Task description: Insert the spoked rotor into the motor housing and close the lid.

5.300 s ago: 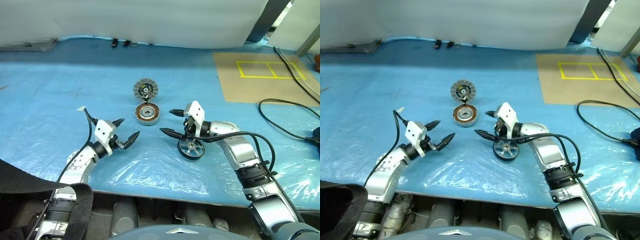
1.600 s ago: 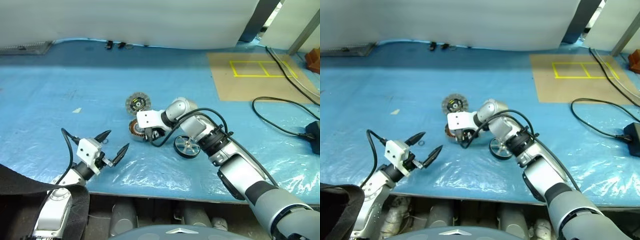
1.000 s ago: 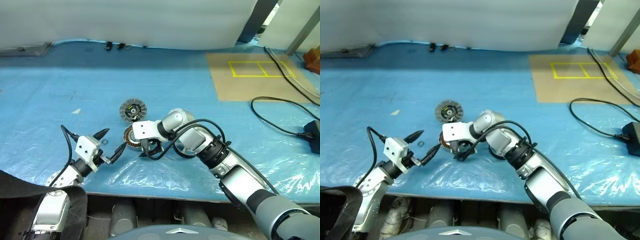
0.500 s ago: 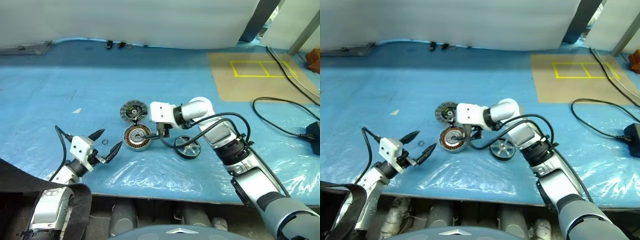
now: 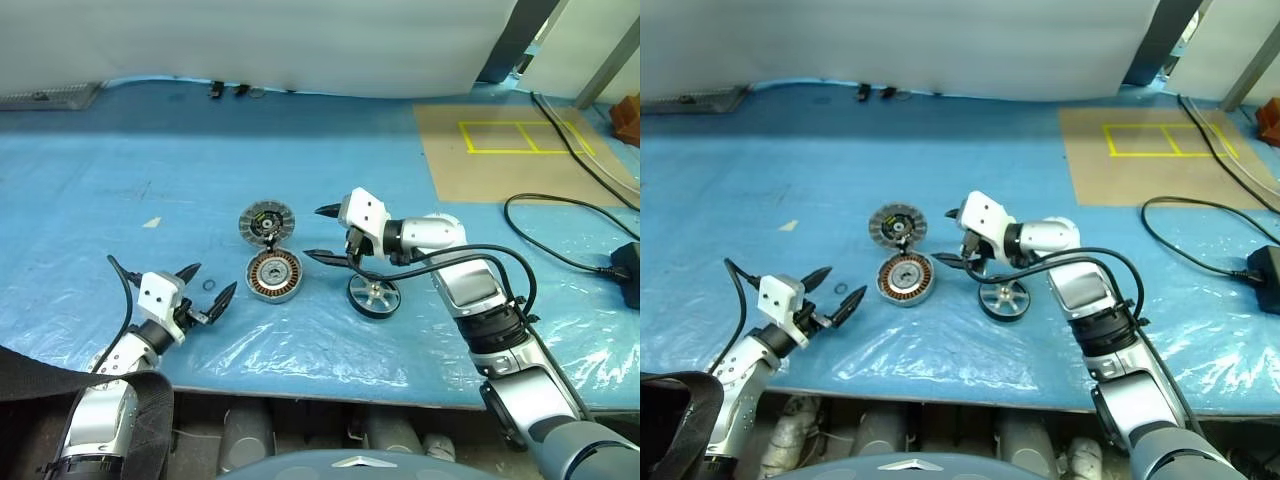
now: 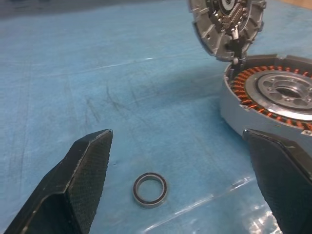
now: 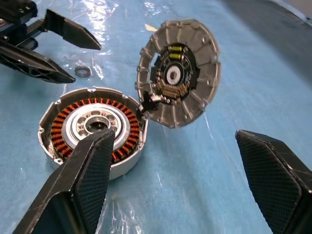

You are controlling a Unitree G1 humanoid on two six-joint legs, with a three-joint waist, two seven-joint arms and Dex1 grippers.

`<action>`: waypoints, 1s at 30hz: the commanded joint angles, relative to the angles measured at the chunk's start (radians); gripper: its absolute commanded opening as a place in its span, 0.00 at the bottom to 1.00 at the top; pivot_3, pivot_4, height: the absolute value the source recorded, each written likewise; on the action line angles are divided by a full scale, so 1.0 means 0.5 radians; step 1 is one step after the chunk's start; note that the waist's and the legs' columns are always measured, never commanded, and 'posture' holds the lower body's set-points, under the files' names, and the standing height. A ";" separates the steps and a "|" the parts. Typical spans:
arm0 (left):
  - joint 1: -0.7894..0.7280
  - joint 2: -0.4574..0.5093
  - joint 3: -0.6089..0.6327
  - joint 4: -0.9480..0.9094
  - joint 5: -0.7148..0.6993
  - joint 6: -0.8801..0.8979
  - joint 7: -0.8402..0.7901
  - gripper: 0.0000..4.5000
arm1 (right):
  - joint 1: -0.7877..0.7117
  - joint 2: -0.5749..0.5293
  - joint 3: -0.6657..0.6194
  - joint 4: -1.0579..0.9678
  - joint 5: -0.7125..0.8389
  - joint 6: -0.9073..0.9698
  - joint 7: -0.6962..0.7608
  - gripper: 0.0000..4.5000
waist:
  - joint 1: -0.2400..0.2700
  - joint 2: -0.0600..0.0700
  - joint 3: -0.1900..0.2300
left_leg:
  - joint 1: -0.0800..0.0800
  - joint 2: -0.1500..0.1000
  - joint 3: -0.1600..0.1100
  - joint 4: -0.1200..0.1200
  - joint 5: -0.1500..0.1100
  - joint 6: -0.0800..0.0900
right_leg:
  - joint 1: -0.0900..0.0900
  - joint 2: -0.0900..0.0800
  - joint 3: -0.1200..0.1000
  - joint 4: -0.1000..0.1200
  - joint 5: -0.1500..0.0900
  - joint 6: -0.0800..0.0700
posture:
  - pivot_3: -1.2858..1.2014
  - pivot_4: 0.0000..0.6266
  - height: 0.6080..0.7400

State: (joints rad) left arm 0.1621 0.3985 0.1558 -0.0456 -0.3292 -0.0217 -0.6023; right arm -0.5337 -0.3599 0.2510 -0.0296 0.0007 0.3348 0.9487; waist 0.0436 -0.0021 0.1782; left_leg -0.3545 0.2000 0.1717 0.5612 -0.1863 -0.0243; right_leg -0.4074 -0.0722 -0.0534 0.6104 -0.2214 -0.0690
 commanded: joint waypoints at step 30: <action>0.036 0.003 0.035 -0.032 0.080 0.215 0.184 1.00 | 0.052 -0.056 0.041 -0.056 0.026 -0.060 -0.132 0.92 | -0.001 0.000 0.000 | -0.001 0.000 0.000 -0.002 0.000 0.000 | 0.000 0.000 0.000 -0.003 0.000 0.001 | 0.52 0.24 1.00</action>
State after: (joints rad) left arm 0.1667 0.3994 0.1636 -0.0459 -0.2911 0.0772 -0.5153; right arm -0.4949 -0.3879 0.2706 -0.0471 0.0013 0.3264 0.8875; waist 0.0431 -0.0022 0.1783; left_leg -0.3549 0.2000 0.1716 0.5603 -0.1864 -0.0243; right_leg -0.4074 -0.0722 -0.0536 0.6087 -0.2216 -0.0684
